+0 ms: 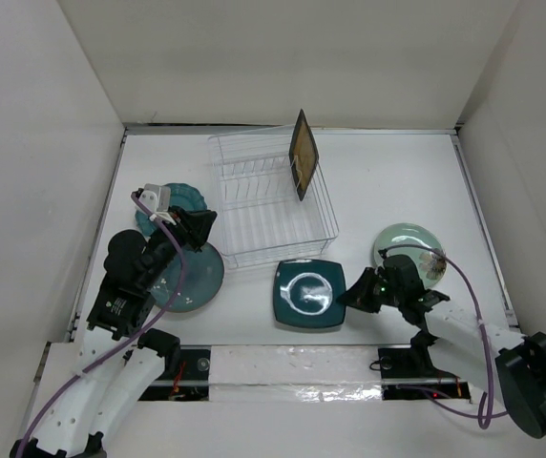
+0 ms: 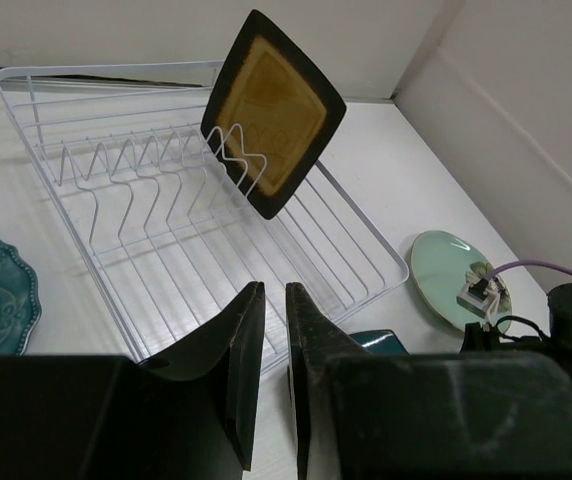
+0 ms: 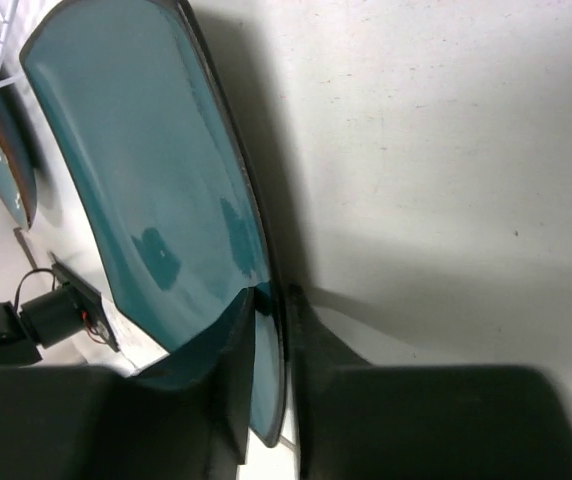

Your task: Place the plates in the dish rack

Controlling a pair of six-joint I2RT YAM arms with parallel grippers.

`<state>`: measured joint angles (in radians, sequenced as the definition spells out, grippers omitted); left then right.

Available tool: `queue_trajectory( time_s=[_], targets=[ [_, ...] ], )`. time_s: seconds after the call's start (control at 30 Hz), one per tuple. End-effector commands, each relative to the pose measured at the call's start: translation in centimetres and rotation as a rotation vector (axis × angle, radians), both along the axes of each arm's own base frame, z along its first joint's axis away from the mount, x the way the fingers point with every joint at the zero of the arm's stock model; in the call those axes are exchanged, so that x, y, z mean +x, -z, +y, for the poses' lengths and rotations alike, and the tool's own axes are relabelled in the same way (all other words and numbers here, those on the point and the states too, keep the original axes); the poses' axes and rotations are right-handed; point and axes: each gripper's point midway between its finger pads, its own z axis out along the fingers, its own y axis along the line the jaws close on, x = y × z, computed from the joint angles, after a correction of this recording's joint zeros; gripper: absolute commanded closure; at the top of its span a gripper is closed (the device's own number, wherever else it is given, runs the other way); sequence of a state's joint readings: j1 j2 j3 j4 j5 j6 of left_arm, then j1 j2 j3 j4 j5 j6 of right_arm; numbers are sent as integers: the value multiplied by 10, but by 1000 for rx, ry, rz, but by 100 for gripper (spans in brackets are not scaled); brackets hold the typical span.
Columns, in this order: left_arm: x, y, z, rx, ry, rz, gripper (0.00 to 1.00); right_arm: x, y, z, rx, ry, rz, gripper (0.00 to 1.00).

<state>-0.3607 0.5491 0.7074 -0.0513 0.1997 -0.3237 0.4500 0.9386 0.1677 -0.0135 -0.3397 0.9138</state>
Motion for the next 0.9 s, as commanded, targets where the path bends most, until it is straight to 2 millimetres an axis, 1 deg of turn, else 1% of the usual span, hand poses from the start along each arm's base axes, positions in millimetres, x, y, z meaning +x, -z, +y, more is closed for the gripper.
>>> queue_trajectory(
  time_s=[0.0, 0.07, 0.1, 0.2, 0.27, 0.33, 0.37, 0.4, 0.47, 0.5, 0.57, 0.6, 0.63, 0.7, 0.73, 0.77, 0.8, 0.83, 0.87],
  targets=[
    [-4, -32, 1, -29, 1, -85, 88, -12, 24, -12, -43, 27, 61, 86],
    [-4, -31, 1, -28, 2, -82, 88, -13, 25, -14, -42, 41, 59, 94],
    [-5, -32, 1, -29, 3, -85, 88, -12, 24, -15, -43, 49, 51, 100],
    [-5, -32, 1, -29, 1, -85, 88, -11, 16, -14, -24, 54, 23, 100],
    [-5, -31, 1, -28, 4, -82, 88, -10, 1, -14, -6, 50, -18, 100],
    [-5, -33, 1, -30, 3, -88, 88, -15, -7, -15, -12, 34, -27, 100],
    [-5, -33, 1, -31, 3, -91, 88, -9, -29, -10, 27, 27, -100, 100],
    [-6, -33, 2, -31, -1, -91, 88, -12, -39, -6, 50, 1, -116, 100],
    [-6, -34, 1, -32, 2, -94, 88, -14, -54, -5, 65, -19, -146, 100],
    [-6, -34, 1, -32, 6, -92, 88, -15, -71, 0, 88, -49, -181, 100],
    [-6, -34, 1, -34, 4, -94, 88, -20, -81, 5, 91, -103, -199, 100],
    [-5, -34, 1, -33, 3, -91, 88, -17, -94, 8, 97, -121, -213, 100],
    [-5, -33, 1, -33, 3, -90, 88, -20, -98, 11, 88, -159, -225, 100],
    [-6, -34, 0, -34, 9, -91, 88, -24, -115, 19, 100, -215, -252, 100],
    [-5, -35, 3, -34, -2, -96, 87, -22, -132, 23, 110, -240, -287, 100],
    [-5, -34, 2, -35, -2, -92, 88, -22, -140, 27, 119, -256, -305, 100],
    [-5, -35, 3, -36, -4, -95, 88, -27, -148, 33, 138, -293, -318, 100],
    [-5, -36, 3, -35, -5, -97, 88, -27, -161, 38, 154, -313, -341, 100],
    [-5, -35, 3, -34, -5, -96, 88, -29, -166, 42, 165, -336, -347, 100]
  ],
)
